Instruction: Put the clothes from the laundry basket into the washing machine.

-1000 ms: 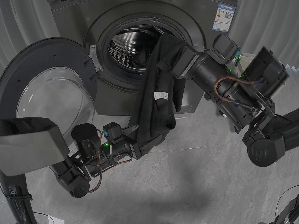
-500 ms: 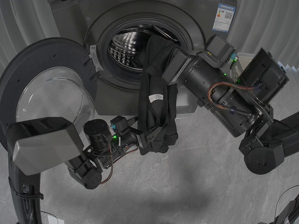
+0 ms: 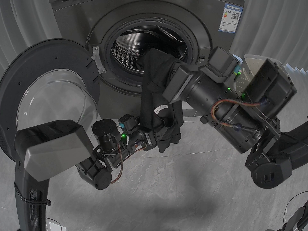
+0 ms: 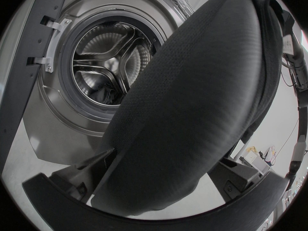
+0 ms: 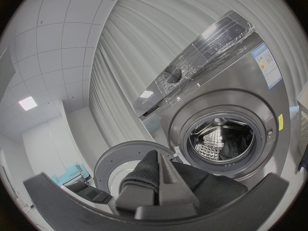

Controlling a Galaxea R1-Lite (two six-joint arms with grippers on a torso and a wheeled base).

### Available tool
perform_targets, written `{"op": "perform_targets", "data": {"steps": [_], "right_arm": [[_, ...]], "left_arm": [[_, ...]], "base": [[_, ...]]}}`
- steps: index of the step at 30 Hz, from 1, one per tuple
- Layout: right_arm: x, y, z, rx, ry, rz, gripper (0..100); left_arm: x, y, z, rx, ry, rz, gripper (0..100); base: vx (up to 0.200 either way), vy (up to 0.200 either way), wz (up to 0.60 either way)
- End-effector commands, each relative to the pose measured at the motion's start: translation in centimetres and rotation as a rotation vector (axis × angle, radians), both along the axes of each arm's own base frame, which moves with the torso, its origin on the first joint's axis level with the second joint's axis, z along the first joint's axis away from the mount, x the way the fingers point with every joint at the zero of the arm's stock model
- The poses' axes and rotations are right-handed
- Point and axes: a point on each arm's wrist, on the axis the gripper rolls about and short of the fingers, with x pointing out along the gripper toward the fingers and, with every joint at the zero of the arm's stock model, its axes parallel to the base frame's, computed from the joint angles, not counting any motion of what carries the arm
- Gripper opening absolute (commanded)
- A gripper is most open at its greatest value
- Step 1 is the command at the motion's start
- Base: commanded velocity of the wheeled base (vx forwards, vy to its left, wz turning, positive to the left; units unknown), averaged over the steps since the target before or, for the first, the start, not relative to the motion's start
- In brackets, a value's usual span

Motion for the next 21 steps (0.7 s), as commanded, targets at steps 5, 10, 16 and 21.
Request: {"op": "perform_targets", "data": {"steps": [5, 10, 16, 21], "right_arm": [[-0.4, -0.1, -0.2, -0.007, 0.009, 0.01, 0], [-0.6, -0.7, 0.3, 0.011, 0.004, 0.006, 0], [-0.2, -2.6, 0.8, 0.017, 0.006, -0.043, 0], [2.8, -5.8, -1.2, -0.032, 0.051, -0.201, 0]], "left_arm": [[2.0, -0.2, -1.0, -0.005, -0.024, 0.056, 100], [3.1, -0.1, -0.4, -0.019, -0.053, 0.091, 0], [3.9, 0.7, 1.2, -0.043, -0.086, 0.121, 0], [2.2, 1.9, 4.4, -0.07, -0.113, 0.131, 0]], "base": [[0.0, 0.0, 0.0], [0.0, 0.0, 0.0], [0.0, 0.0, 0.0], [0.0, 0.0, 0.0]]}}
